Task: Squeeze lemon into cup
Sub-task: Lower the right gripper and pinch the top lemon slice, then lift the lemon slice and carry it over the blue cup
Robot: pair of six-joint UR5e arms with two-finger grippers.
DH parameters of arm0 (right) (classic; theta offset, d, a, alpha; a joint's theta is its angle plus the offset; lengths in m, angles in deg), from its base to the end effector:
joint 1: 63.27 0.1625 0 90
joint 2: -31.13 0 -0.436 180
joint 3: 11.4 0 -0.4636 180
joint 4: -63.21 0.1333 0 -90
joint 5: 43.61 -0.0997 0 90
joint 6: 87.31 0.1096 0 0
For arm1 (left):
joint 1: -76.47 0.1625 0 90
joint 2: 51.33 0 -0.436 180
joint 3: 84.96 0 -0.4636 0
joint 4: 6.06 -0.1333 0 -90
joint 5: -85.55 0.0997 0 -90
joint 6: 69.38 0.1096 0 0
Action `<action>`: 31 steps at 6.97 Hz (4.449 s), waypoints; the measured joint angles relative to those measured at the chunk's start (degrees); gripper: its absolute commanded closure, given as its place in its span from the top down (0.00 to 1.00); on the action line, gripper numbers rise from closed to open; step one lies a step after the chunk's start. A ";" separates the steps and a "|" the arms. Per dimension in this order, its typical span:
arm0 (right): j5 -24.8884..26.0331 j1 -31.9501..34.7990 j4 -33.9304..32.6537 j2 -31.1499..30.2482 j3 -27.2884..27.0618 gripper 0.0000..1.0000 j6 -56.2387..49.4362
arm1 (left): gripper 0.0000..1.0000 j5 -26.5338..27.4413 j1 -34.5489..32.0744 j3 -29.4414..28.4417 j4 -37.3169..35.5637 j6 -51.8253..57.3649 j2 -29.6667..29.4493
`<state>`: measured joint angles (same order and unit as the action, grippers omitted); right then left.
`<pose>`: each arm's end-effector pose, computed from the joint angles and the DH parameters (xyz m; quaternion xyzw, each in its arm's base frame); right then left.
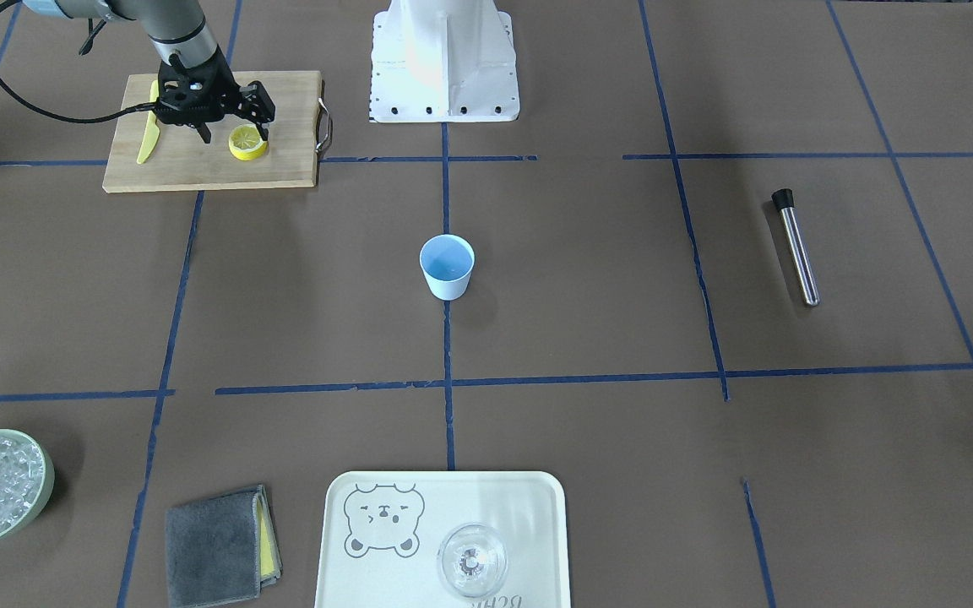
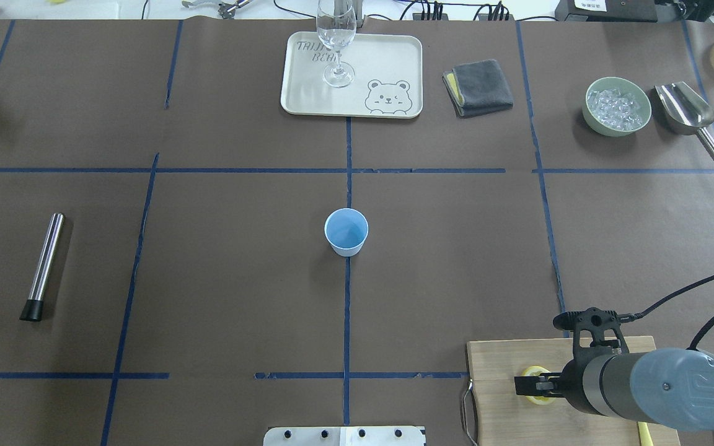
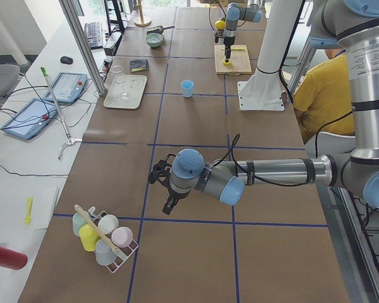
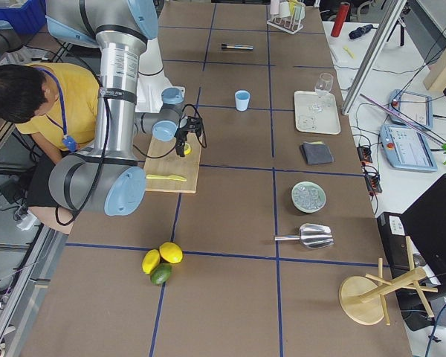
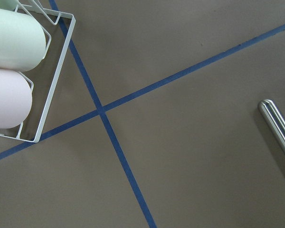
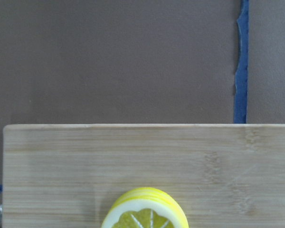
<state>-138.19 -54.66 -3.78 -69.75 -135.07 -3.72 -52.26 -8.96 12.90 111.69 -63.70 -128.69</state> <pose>-0.4687 -0.1969 0.4158 0.0143 -0.3903 0.0021 0.9206 -0.0131 -0.4897 0.6554 0.1859 0.3953 0.1604 0.8851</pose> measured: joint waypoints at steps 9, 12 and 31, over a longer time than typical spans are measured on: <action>0.09 0.00 -0.77 1.69 1.24 0.45 0.02 | 1.00 0.00 -0.12 0.13 0.03 0.03 0.19; 0.09 0.53 -0.77 1.29 0.53 0.46 0.01 | 1.00 0.00 -0.17 0.27 0.03 0.03 0.19; -7.51 15.83 -28.96 40.02 6.89 0.49 5.74 | 1.00 0.00 -0.38 0.66 0.05 -0.06 0.19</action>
<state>-145.69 -38.83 -32.74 -29.73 -128.17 2.01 -52.26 -9.34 13.56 111.74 -63.76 -128.50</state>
